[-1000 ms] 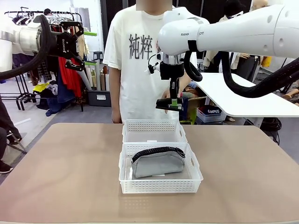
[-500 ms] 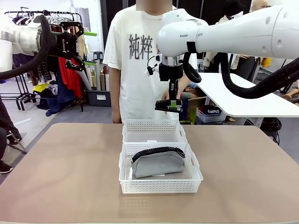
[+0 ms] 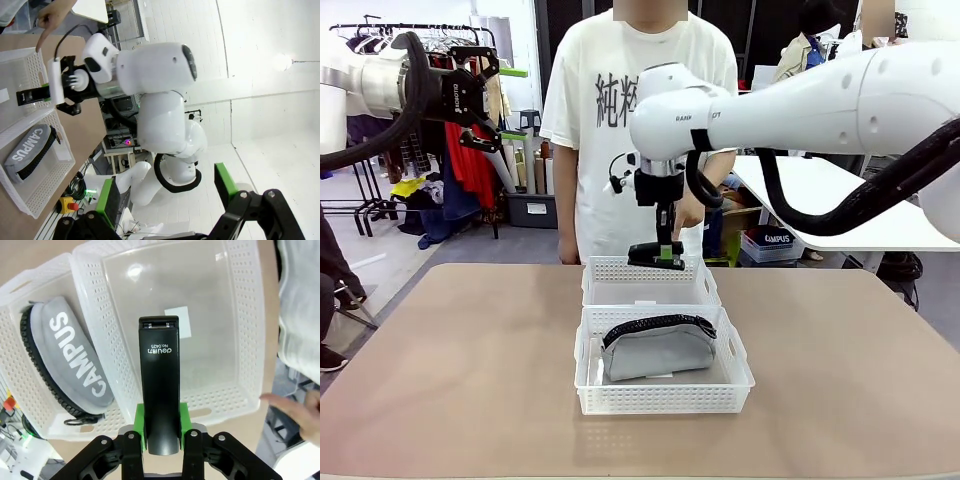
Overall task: Distribute items into two baskets.
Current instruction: Place the picked Stapler into the Organizing basket as instructed by the person.
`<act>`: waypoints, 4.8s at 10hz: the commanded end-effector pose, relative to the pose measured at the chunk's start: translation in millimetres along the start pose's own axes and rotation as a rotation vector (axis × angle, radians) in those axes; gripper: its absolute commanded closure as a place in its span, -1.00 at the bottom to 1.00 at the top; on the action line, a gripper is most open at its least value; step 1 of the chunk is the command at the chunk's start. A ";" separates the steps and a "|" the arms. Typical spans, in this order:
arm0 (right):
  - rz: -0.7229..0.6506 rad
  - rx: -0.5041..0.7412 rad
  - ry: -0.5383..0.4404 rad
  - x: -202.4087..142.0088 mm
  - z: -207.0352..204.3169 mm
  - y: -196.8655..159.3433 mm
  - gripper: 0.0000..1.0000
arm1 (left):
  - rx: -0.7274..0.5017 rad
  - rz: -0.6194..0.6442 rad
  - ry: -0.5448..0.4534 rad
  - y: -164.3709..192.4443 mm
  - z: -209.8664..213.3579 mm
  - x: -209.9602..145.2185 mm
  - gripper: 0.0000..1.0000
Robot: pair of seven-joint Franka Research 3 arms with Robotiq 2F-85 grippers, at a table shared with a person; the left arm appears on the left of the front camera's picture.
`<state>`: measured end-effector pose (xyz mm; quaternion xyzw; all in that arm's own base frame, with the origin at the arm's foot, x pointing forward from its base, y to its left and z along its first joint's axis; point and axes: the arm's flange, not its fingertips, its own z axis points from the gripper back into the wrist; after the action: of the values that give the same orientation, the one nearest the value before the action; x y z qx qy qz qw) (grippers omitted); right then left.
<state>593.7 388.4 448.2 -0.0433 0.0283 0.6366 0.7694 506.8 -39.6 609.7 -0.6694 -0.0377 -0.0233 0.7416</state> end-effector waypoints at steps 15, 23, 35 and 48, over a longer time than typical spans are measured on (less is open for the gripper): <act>0.167 -0.056 0.048 27.3 -96.4 -35.2 1.00 | -0.005 0.001 0.007 -1.4 1.9 -1.5 -1.00; 0.165 -0.019 0.046 28.3 -102.5 -34.8 -0.63 | -0.005 0.001 0.007 -1.4 1.9 -1.5 -1.00; 0.104 -0.004 -0.042 20.4 -64.4 -35.8 -1.00 | -0.005 0.001 0.007 -1.4 1.9 -1.5 -1.00; -0.586 0.319 -0.315 -55.7 5.1 -33.0 -1.00 | -0.005 0.001 0.007 -1.4 1.9 -1.5 -1.00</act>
<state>636.2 341.2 457.6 0.1324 0.0187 0.4192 0.8980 506.9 -39.2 609.6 -0.6694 -0.0379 -0.0230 0.7416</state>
